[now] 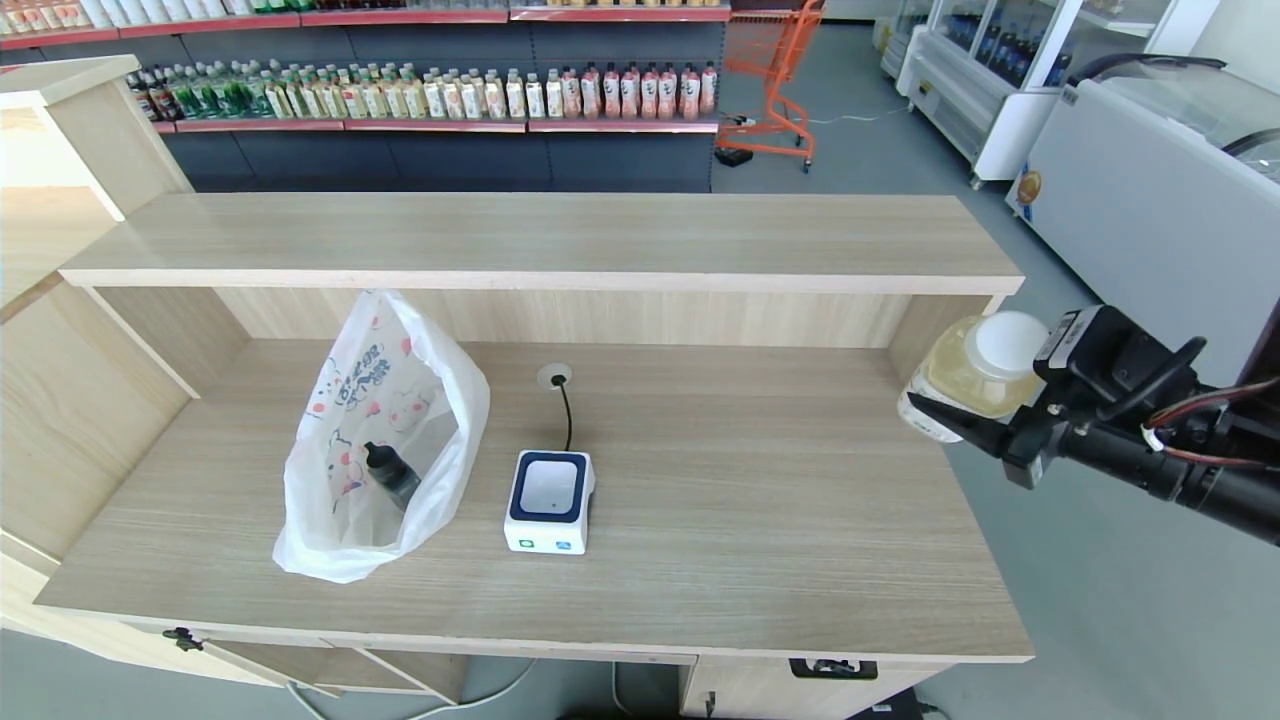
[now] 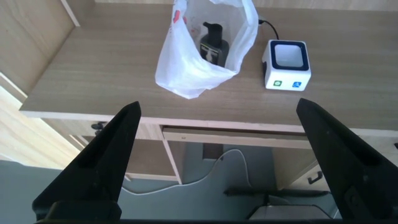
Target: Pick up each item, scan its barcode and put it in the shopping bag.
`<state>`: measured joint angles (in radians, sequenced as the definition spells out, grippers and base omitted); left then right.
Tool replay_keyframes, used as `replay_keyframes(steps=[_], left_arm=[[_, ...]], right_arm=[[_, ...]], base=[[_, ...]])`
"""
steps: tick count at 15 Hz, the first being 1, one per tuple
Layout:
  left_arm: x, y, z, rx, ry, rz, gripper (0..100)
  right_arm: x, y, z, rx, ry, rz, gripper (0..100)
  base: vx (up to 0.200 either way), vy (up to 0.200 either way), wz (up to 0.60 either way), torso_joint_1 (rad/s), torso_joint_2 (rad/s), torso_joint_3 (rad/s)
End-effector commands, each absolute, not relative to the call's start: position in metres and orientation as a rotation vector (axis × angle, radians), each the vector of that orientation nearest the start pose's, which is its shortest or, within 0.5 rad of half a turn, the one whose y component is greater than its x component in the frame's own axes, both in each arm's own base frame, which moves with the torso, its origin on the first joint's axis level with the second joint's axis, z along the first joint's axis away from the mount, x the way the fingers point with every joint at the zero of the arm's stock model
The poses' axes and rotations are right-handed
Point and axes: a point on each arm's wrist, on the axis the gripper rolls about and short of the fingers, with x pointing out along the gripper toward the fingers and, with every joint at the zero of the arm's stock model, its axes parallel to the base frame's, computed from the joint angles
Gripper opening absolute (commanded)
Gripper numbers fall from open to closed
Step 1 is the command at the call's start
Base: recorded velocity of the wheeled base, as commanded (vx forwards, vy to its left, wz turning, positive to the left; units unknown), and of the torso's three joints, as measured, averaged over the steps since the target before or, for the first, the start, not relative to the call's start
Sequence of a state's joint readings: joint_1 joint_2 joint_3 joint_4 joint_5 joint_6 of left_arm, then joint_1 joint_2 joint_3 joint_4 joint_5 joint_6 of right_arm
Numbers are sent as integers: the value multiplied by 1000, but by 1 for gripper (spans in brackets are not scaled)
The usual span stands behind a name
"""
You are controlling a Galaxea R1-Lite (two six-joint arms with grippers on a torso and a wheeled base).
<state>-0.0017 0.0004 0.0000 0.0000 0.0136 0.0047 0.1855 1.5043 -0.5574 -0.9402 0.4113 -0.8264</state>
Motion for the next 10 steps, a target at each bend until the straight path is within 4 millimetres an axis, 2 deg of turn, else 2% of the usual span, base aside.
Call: replay_keyframes(steps=[1, 10], left_arm=[[-23, 0, 75, 5, 0, 12, 100], [-23, 0, 75, 3, 0, 14, 100]], right_arm=[[237, 53, 197, -833, -258, 558, 0], [226, 52, 196, -862, -269, 561, 0]], base=[[0, 0, 0, 0, 0, 0], [0, 0, 0, 0, 0, 0]])
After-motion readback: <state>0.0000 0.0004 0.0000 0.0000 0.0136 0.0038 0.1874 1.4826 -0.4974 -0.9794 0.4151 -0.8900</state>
